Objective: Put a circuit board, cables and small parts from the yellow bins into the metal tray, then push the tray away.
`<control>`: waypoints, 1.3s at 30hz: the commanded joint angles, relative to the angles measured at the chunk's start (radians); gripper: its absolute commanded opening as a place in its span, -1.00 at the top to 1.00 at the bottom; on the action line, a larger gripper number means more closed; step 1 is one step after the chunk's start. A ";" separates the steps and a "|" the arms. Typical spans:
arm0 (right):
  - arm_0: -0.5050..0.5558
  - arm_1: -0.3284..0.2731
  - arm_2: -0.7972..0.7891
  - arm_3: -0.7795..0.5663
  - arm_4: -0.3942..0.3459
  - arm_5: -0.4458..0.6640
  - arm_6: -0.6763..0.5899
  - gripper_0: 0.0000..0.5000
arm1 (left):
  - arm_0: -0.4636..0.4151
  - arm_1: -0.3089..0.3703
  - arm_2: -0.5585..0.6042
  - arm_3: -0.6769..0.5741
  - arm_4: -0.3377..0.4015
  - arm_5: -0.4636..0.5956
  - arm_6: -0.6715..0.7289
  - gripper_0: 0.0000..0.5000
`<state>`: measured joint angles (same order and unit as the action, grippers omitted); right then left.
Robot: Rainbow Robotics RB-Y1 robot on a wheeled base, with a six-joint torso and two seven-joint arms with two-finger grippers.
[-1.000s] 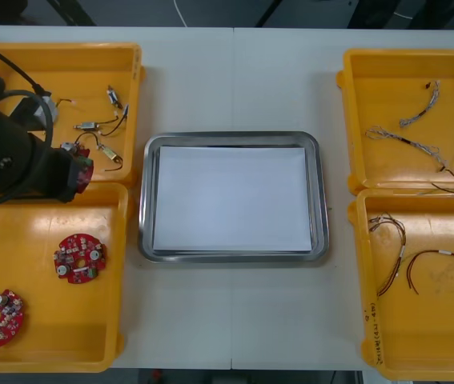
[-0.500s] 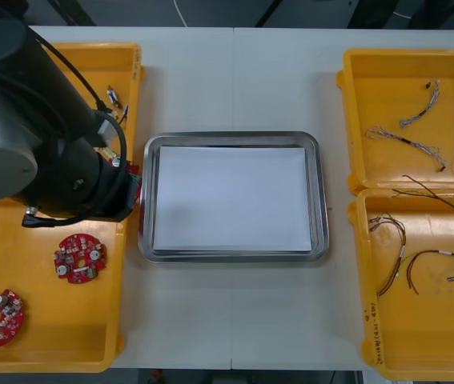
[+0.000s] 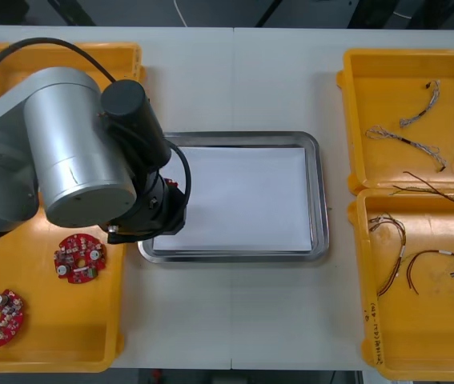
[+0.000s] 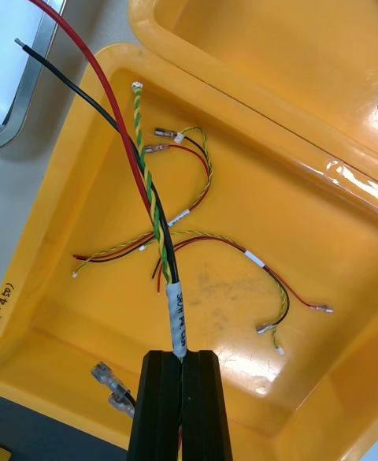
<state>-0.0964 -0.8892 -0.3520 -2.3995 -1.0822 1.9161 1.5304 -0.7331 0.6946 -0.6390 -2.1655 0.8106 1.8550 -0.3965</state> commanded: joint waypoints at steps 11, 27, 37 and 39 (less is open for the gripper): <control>-0.020 -0.040 0.011 -0.027 0.016 0.004 0.042 1.00 | -0.043 -0.070 -0.182 0.151 -0.117 -0.206 0.030 0.99; -0.020 -0.040 0.011 -0.026 0.024 0.004 0.042 1.00 | -0.042 -0.101 -0.260 0.242 -0.185 -0.298 0.039 1.00; -0.022 -0.040 0.010 -0.027 0.021 0.004 0.042 1.00 | -0.042 -0.101 -0.261 0.242 -0.183 -0.298 0.054 -0.41; -0.020 -0.040 0.011 -0.027 0.018 0.004 0.042 1.00 | -0.042 -0.101 -0.261 0.243 -0.185 -0.298 0.058 -0.84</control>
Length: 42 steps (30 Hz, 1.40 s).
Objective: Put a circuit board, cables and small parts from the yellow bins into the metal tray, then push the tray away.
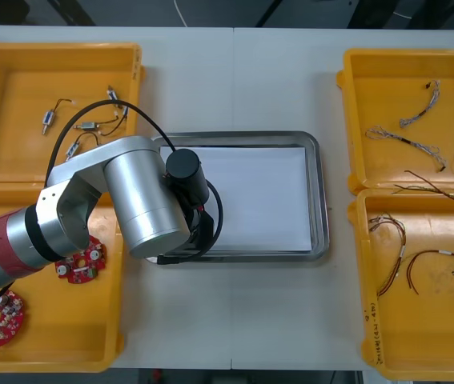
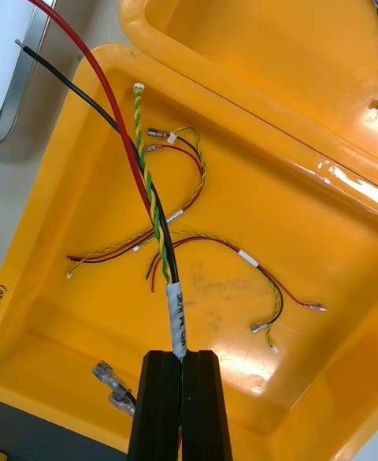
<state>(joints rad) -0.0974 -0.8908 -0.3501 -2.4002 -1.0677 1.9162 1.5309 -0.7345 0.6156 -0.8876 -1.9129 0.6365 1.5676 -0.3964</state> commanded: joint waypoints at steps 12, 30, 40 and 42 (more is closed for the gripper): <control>-0.021 -0.039 0.010 -0.025 0.009 0.004 0.037 1.00 | -0.042 -0.019 0.025 -0.032 -0.026 0.005 0.057 -1.00; -0.036 -0.039 0.017 -0.027 -0.008 0.004 0.041 1.00 | -0.042 0.053 0.355 -0.173 0.104 0.198 -0.030 -1.00; -0.165 -0.039 0.151 -0.027 -0.023 0.004 0.041 1.00 | -0.042 0.122 0.590 -0.104 0.238 0.290 -0.223 -1.00; -0.180 -0.039 0.169 -0.027 -0.021 0.004 0.041 1.00 | -0.043 0.130 0.599 -0.098 0.241 0.293 -0.239 -1.00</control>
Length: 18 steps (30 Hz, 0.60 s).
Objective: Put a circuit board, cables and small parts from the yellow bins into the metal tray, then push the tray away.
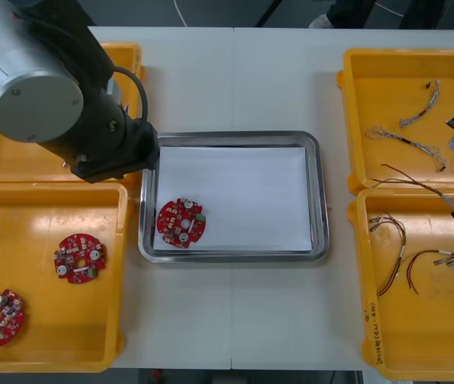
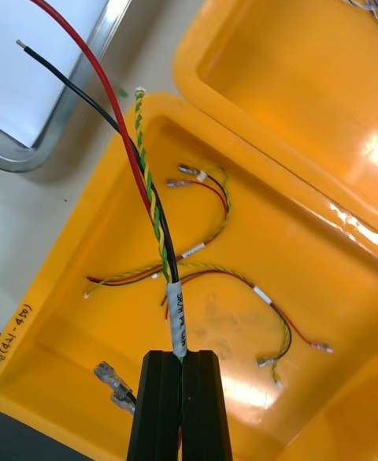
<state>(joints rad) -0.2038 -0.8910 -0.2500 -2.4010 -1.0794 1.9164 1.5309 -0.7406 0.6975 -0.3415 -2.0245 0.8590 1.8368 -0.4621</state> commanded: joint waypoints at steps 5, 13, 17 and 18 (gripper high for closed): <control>-0.195 -0.039 0.233 -0.026 0.004 0.003 0.037 1.00 | -0.040 0.122 0.075 0.064 0.046 0.022 -0.297 -1.00; -0.364 -0.003 0.465 -0.017 0.036 -0.005 0.054 1.00 | -0.059 0.162 0.142 0.175 0.066 0.018 -0.492 -1.00; -0.439 0.063 0.546 0.022 0.036 -0.005 0.081 1.00 | -0.098 0.166 0.159 0.259 0.068 0.009 -0.584 -1.00; -0.457 0.083 0.566 0.037 0.039 -0.008 0.110 1.00 | -0.112 0.168 0.159 0.288 0.064 0.004 -0.609 -1.00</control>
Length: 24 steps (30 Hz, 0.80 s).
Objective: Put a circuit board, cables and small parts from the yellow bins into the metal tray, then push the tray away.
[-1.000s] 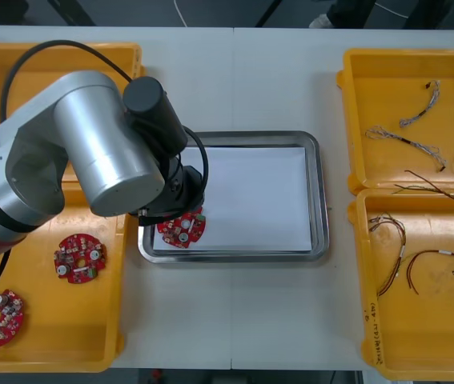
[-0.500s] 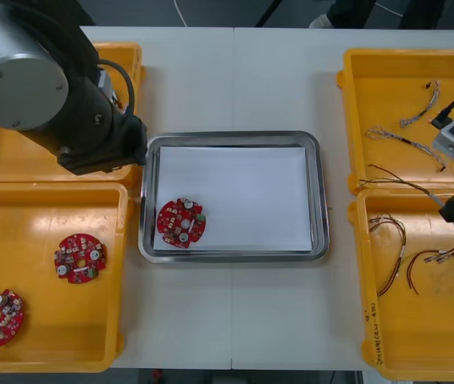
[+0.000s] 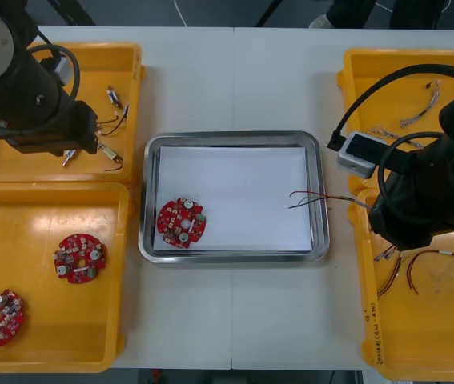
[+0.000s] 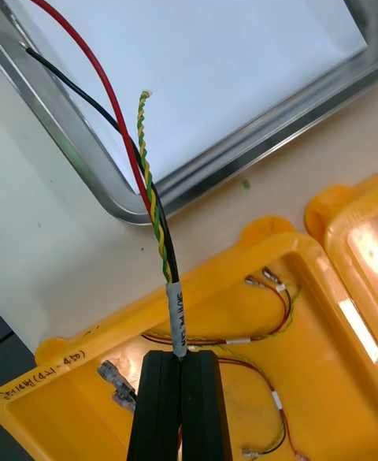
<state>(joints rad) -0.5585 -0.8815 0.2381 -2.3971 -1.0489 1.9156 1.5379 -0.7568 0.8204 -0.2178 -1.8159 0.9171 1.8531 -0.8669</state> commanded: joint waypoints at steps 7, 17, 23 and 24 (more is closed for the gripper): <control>-0.173 0.174 0.145 0.136 0.050 -0.007 0.254 1.00 | -0.168 0.045 0.037 0.245 -0.012 -0.061 -0.357 -1.00; -0.222 0.263 0.259 0.220 0.190 -0.056 0.370 1.00 | -0.208 0.043 0.037 0.435 -0.057 -0.163 -0.580 -1.00; -0.224 0.300 0.359 0.231 0.319 -0.109 0.376 1.00 | -0.227 0.043 0.037 0.547 -0.061 -0.241 -0.713 -1.00; -0.224 0.303 0.374 0.239 0.333 -0.121 0.375 1.00 | -0.230 0.043 0.037 0.563 -0.063 -0.250 -0.732 -1.00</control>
<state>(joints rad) -0.7449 -0.6057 0.5520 -2.1633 -0.7537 1.8256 1.9065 -0.9260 0.8229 -0.2028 -1.2825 0.8675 1.6351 -1.4207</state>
